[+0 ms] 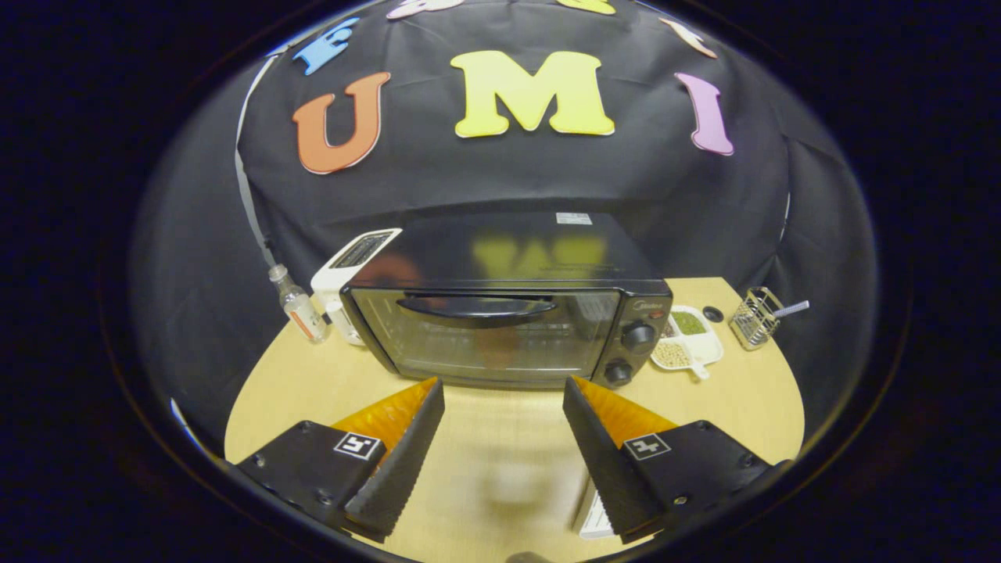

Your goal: Open the toaster oven, put the food inside, and close the toaster oven door.

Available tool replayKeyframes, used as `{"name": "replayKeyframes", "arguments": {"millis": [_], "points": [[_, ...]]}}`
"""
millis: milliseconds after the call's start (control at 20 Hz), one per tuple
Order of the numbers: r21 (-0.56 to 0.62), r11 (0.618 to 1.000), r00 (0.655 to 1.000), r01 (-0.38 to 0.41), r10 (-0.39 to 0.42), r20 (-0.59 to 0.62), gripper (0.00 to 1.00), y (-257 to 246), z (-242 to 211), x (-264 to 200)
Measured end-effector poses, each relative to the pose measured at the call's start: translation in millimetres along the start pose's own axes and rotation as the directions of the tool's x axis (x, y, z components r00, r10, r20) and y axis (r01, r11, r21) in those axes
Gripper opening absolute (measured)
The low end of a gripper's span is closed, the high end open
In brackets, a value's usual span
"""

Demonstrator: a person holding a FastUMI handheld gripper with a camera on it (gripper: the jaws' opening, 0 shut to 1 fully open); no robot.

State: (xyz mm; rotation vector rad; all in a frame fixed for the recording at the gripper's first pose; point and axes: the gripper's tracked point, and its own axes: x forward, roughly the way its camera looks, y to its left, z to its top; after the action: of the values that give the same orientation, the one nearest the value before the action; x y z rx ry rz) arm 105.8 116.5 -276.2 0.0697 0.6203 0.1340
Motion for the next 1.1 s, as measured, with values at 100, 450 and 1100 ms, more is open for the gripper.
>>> {"name": "replayKeyframes", "arguments": {"millis": [100, 450, 1100], "points": [[0.01, 1.0, 1.0, 0.01, -0.01, 0.016, 0.98, -12.8, 3.8, -17.4], [0.033, 0.991, 0.974, 0.131, -0.135, 0.182, 0.98, -95.9, 60.3, -133.5], [-0.032, 0.989, 0.82, 0.146, -0.103, 0.563, 0.98, -220.7, 166.8, -344.5]]}}
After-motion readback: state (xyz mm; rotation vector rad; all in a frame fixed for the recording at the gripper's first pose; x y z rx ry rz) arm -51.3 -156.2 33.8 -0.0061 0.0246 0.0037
